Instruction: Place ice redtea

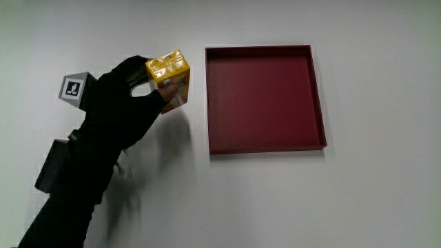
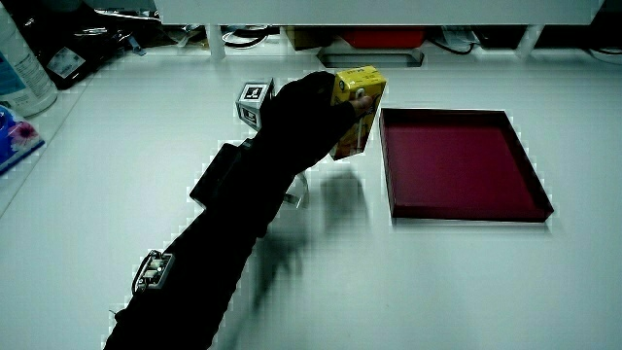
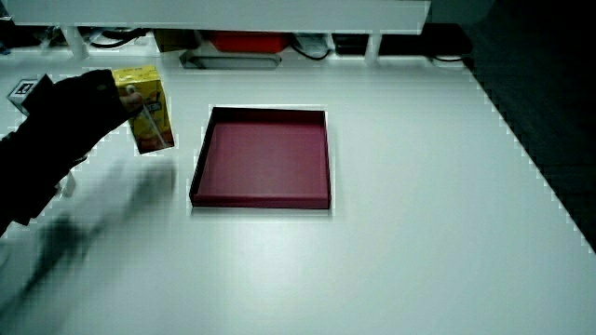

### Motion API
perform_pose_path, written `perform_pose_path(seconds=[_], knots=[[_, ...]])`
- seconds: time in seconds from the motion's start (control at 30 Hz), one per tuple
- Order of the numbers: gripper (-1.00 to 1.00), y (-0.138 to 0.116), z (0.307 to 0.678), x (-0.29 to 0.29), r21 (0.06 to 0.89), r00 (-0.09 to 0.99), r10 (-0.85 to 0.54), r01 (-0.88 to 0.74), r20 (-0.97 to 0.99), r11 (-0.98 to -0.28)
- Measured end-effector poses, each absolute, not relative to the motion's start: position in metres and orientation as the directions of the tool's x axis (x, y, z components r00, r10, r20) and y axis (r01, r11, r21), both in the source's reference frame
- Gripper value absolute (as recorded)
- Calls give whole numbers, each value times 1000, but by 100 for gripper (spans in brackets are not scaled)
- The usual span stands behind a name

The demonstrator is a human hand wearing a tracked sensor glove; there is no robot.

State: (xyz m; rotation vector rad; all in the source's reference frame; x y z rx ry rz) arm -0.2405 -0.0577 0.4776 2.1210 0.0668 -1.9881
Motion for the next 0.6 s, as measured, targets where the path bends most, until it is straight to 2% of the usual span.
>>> perform_pose_path(seconds=[0.27, 0.53, 0.57, 0.6], knots=[[0, -55, 509, -254, 150, 81, -141, 121, -987, -981], [0, -49, 532, -257, 167, 34, -164, 126, -986, -978], [0, -47, 533, -257, 172, -25, -176, 116, -984, -978], [0, -47, 537, -260, 171, -10, -173, 113, -985, -979]])
